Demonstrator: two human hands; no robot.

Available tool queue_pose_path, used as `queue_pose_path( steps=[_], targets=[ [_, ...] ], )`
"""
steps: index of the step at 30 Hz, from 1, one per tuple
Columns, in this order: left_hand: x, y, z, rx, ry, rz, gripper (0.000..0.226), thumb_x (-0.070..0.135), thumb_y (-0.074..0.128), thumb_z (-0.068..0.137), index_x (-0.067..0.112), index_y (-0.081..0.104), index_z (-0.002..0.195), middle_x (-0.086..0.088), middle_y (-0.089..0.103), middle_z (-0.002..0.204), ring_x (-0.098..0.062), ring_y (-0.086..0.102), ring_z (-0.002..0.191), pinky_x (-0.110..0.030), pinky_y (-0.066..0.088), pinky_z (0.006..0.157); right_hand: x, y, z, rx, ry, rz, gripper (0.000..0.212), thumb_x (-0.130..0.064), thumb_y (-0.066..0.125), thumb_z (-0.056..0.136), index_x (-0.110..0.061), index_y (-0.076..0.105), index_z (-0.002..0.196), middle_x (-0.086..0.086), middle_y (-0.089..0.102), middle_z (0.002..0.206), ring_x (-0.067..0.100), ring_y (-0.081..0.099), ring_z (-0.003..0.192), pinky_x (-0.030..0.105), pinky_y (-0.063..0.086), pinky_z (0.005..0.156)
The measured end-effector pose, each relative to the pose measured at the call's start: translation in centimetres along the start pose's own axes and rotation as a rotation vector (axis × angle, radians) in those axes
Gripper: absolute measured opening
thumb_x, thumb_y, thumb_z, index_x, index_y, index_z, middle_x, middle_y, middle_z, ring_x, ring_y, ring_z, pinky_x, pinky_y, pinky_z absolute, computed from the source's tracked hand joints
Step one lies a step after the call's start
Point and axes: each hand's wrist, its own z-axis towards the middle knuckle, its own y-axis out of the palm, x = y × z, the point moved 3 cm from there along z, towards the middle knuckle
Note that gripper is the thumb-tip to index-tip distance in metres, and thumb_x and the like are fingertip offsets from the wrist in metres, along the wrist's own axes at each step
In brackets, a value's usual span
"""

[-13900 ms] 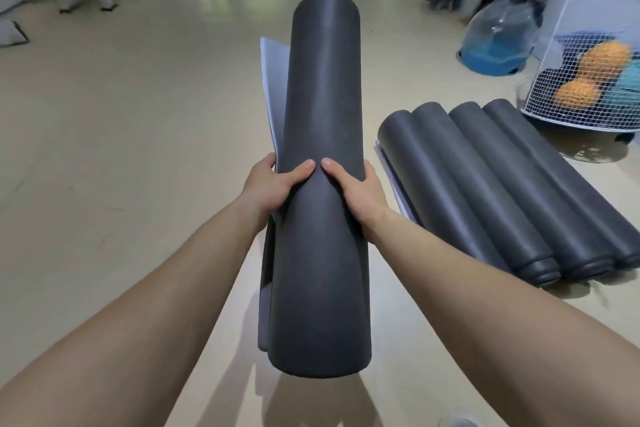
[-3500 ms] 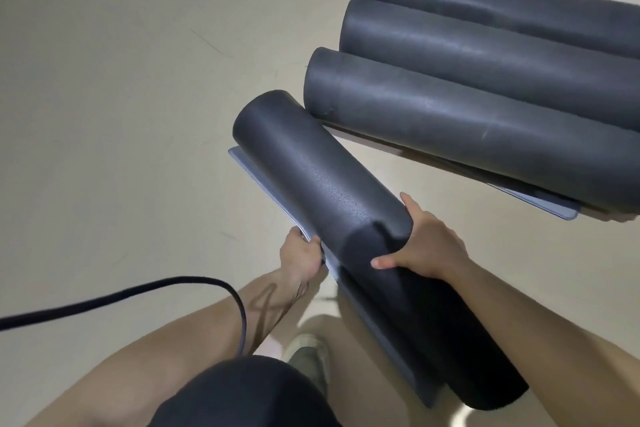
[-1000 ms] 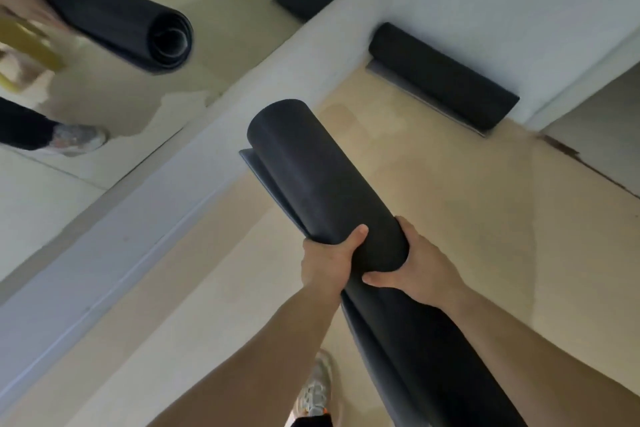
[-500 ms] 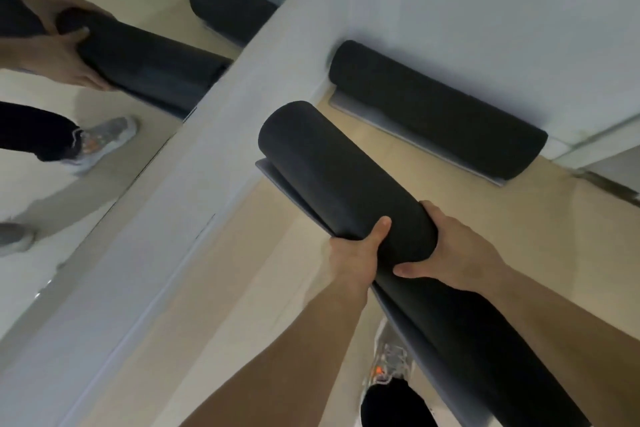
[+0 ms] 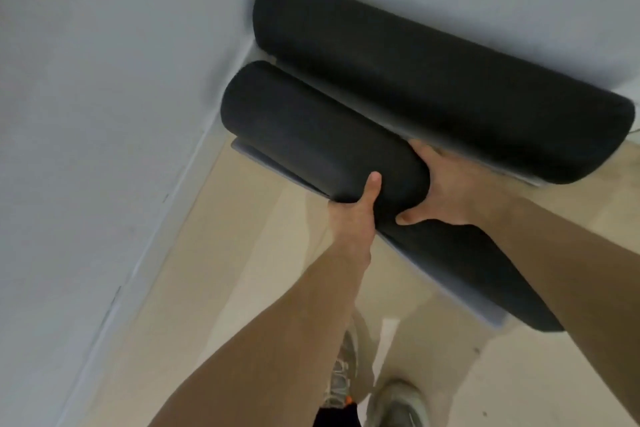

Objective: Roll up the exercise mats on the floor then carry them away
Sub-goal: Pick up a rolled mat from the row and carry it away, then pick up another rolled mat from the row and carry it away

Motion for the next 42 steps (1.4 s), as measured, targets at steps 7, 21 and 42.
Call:
queue_pose_path(
  steps=[7, 21, 42],
  targets=[
    [3.5, 3.5, 5.0, -0.048, -0.003, 0.092, 0.073, 0.061, 0.077, 0.082, 0.013, 0.05, 0.131, -0.004, 0.068, 0.121, -0.026, 0.069, 0.104, -0.049, 0.061, 0.089, -0.5, -2.0, 6.1, 0.124, -0.063, -0.168, 0.123, -0.055, 0.087, 0.071, -0.046, 0.003, 0.16, 0.004, 0.023, 0.167, 0.04, 0.043, 0.14, 0.056, 0.045, 0.108],
    [9.8, -3.8, -3.8, 0.035, 0.164, 0.954, 0.059, 0.05, 0.054, 0.102, 0.017, 0.048, 0.15, -0.003, 0.055, 0.149, -0.028, 0.049, 0.138, -0.034, 0.038, 0.11, -3.6, -5.6, -2.5, 0.069, -0.03, -0.334, 0.087, -0.054, 0.059, 0.095, -0.031, 0.011, 0.163, 0.008, 0.036, 0.158, 0.037, 0.047, 0.133, 0.051, 0.046, 0.104],
    [-10.9, -26.4, -33.4, 0.388, 0.13, 0.741, 0.057, 0.047, 0.051, 0.102, 0.02, 0.043, 0.151, -0.001, 0.051, 0.149, -0.024, 0.051, 0.134, -0.039, 0.045, 0.104, -22.1, 6.1, -30.5, -0.133, -0.71, -0.803, 0.069, -0.041, 0.058, 0.097, -0.026, 0.026, 0.156, 0.006, 0.045, 0.143, 0.031, 0.051, 0.123, 0.041, 0.048, 0.086]
  ],
)
